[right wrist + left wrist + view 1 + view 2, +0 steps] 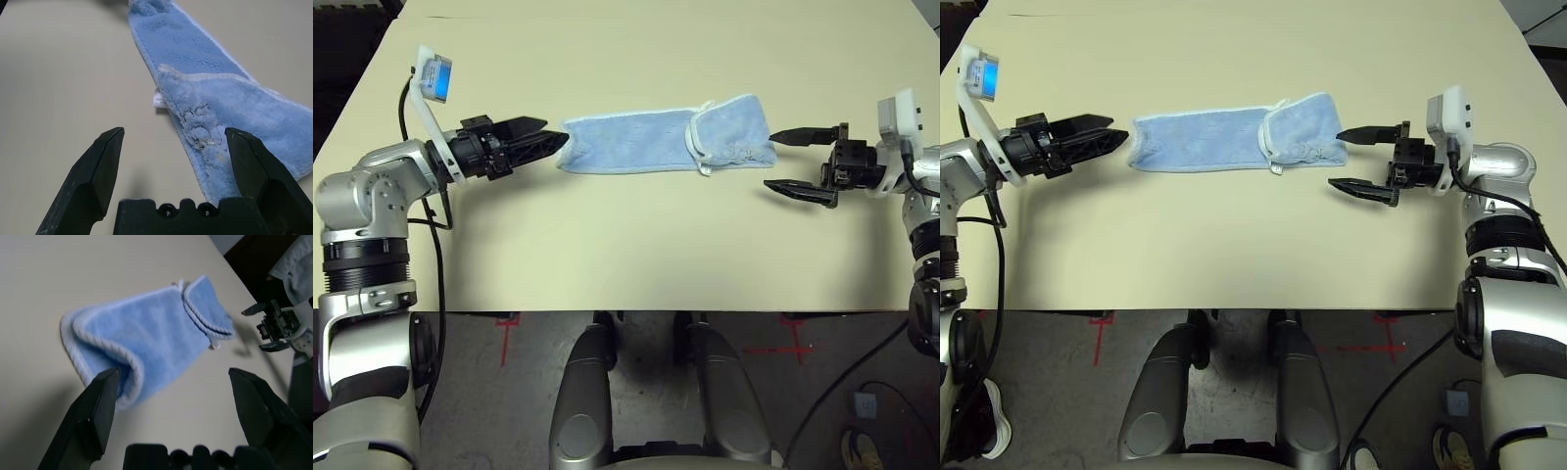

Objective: Fold the towel and set it aside.

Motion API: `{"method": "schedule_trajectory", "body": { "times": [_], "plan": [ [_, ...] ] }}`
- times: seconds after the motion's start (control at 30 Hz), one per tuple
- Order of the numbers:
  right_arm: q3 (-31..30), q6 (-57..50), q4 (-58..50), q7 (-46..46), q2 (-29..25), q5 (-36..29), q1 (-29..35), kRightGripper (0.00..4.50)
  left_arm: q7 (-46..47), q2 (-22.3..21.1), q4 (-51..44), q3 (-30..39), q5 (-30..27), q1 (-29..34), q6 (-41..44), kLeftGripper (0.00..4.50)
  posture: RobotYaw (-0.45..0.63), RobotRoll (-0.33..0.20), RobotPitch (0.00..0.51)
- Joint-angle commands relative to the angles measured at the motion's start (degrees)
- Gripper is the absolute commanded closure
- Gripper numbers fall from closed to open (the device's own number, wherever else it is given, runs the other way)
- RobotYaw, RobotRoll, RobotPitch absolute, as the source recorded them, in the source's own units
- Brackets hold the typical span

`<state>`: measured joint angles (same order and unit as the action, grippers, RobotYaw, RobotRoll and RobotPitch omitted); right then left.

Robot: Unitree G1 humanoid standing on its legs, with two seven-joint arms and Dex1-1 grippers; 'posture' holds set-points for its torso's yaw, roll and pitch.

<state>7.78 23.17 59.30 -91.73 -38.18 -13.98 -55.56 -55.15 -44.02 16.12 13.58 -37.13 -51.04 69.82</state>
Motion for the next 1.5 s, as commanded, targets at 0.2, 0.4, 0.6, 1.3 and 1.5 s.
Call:
{"method": "schedule_trajectory", "body": {
  "times": [0.2, 0.4, 0.6, 1.3, 1.5],
  "plan": [
    [-0.4, -0.4, -0.8, -0.5, -0.1, 0.0, 0.3, 0.03, 6.2, -2.4, 1.3, 0.1, -1.2, -0.5, 15.9, 0.0, -0.02, 0.0, 0.309],
    [-0.4, -0.5, -1.1, -0.4, -0.1, 0.0, 0.4, 0.03, 9.6, 0.4, 4.1, 0.9, -0.8, -2.1, 18.5, 0.0, -0.02, 0.0, 0.308],
    [-0.5, -0.3, -1.1, 0.1, -0.1, 0.1, 0.3, 0.03, 12.5, 3.7, 7.2, 2.7, -0.9, -4.8, 18.1, 0.0, -0.03, 0.0, 0.307],
    [-0.7, 0.1, -1.1, 1.3, 0.0, 0.6, 0.4, 0.03, 22.9, 9.1, 15.1, 5.3, 2.9, -7.8, 7.8, 0.0, -0.03, 0.0, 0.31],
    [-0.8, 0.0, -1.3, 1.4, -0.1, 0.6, 0.6, 0.03, 24.3, 9.7, 16.2, 5.4, 3.0, -8.3, 6.9, 0.0, -0.03, 0.0, 0.311]
  ]
}}
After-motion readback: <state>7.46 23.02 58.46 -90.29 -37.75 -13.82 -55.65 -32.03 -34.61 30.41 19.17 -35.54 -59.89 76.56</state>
